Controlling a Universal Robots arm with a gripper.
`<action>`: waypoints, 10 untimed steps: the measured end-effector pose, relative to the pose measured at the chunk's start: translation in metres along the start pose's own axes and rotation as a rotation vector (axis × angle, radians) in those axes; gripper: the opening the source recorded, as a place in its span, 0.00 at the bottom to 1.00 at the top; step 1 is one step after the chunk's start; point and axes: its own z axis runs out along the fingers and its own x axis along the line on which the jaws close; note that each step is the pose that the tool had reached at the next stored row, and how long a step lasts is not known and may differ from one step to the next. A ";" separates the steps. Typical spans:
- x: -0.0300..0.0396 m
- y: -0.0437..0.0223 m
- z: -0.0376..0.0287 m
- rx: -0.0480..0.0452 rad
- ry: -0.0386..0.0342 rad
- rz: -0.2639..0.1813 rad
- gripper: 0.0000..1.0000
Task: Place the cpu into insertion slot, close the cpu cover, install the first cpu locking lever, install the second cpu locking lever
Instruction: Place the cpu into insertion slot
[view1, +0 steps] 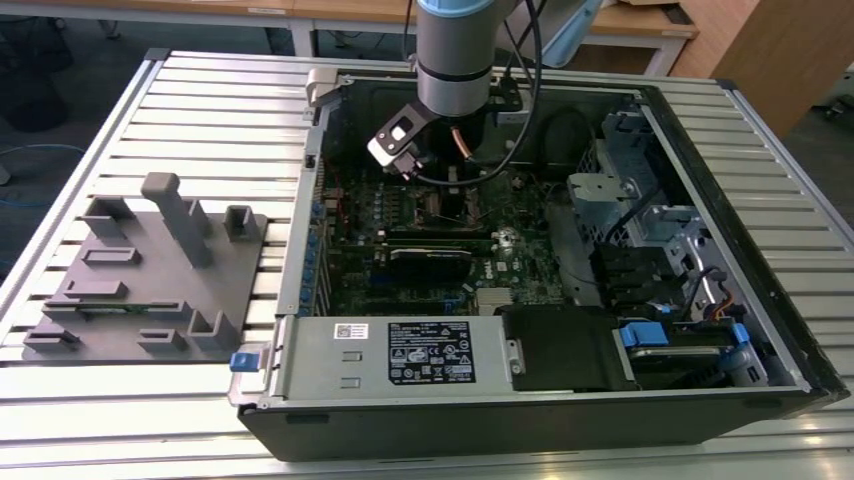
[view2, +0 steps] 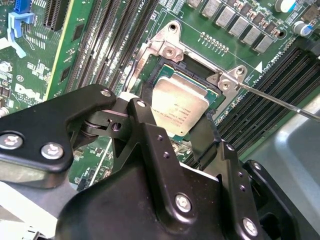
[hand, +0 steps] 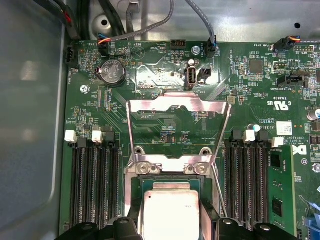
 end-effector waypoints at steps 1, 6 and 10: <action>-0.0004 0.0000 0.0000 0.0000 0.0000 0.000 0.54; -0.0042 0.0002 -0.0019 0.0001 0.0002 0.000 0.54; -0.0041 0.0006 -0.0063 -0.0001 0.0009 0.000 0.54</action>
